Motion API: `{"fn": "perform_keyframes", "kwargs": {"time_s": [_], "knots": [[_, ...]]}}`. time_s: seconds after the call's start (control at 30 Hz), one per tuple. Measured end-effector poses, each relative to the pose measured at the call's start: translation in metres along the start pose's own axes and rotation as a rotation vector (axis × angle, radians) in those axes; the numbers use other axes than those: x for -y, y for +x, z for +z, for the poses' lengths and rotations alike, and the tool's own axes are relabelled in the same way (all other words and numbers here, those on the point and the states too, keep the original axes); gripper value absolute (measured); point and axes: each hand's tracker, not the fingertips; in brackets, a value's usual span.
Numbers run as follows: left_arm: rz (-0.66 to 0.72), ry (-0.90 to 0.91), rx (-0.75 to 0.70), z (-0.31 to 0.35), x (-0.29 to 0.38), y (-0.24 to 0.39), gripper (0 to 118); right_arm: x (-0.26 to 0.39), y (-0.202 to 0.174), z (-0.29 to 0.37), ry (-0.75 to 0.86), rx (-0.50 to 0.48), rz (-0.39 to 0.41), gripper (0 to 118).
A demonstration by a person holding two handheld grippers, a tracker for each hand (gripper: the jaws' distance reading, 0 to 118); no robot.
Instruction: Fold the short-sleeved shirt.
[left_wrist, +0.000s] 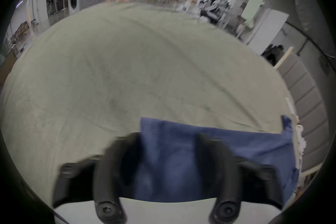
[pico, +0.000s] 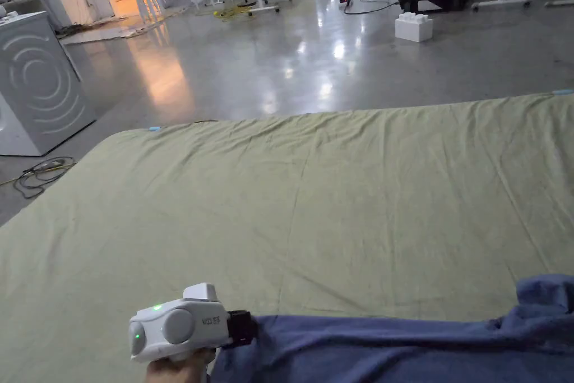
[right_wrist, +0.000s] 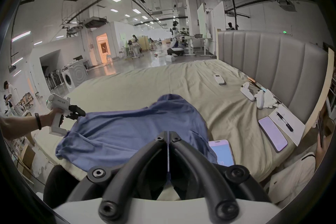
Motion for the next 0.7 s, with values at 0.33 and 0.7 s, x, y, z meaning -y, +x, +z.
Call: {"fn": "perform_keyframes", "kwargs": {"time_s": [0.33,0.7], "knots": [[-0.322,-0.080,-0.192,-0.021,-0.005,0.039,14,-0.033,0.032,-0.085,-0.161,-0.027,0.014,30],[-0.361,-0.108,-0.207,-0.011,-0.006,0.047,13,-0.078,0.089,-0.366,-0.488,0.053,0.104,76]]}}
